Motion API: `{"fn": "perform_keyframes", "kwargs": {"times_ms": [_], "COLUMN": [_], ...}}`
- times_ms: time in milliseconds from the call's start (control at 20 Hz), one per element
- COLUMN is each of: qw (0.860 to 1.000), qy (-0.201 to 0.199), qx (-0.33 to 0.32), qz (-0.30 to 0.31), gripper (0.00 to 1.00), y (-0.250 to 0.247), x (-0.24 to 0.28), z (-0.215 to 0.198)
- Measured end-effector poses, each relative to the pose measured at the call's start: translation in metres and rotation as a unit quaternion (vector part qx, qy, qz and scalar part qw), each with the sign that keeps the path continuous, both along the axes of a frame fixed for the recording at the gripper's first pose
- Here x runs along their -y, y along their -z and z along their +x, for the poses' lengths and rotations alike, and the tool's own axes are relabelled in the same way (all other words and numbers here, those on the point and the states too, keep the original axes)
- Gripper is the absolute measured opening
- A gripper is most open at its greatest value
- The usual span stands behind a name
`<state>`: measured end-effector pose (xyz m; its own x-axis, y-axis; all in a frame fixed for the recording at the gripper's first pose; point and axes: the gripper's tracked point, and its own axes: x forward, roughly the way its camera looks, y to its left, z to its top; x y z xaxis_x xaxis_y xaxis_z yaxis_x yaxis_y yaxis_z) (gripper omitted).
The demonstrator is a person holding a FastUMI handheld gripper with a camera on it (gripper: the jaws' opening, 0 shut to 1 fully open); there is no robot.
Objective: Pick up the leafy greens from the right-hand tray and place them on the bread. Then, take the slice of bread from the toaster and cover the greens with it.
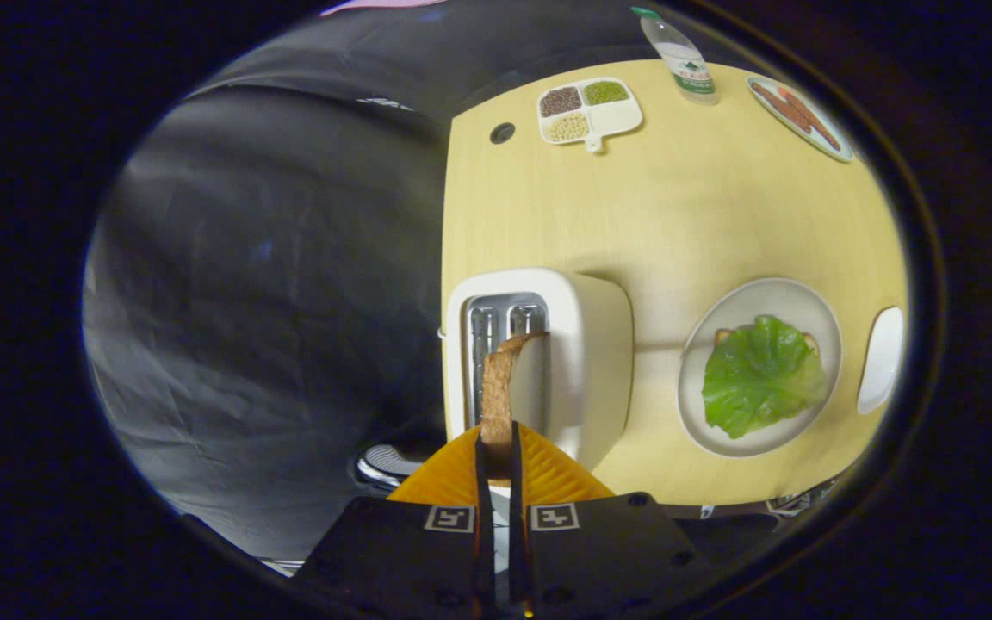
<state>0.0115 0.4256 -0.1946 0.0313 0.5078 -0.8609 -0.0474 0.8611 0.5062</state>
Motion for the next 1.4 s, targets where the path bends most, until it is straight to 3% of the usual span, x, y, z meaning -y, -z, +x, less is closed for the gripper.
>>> {"fn": "perform_keyframes", "kwargs": {"times_ms": [350,650,1100,1400], "qw": [0.998,0.993,0.992,0.996], "qy": [0.023,0.071,0.092,0.064], "qx": [0.013,0.018,0.006,-0.007], "qz": [0.061,0.088,0.089,0.062], "gripper": [0.09,0.09,0.09,0.09], "y": [-0.048,-0.048,0.027,0.076], "x": [0.029,0.097,0.186,0.212], "z": [0.003,0.013,0.019,0.015]}}
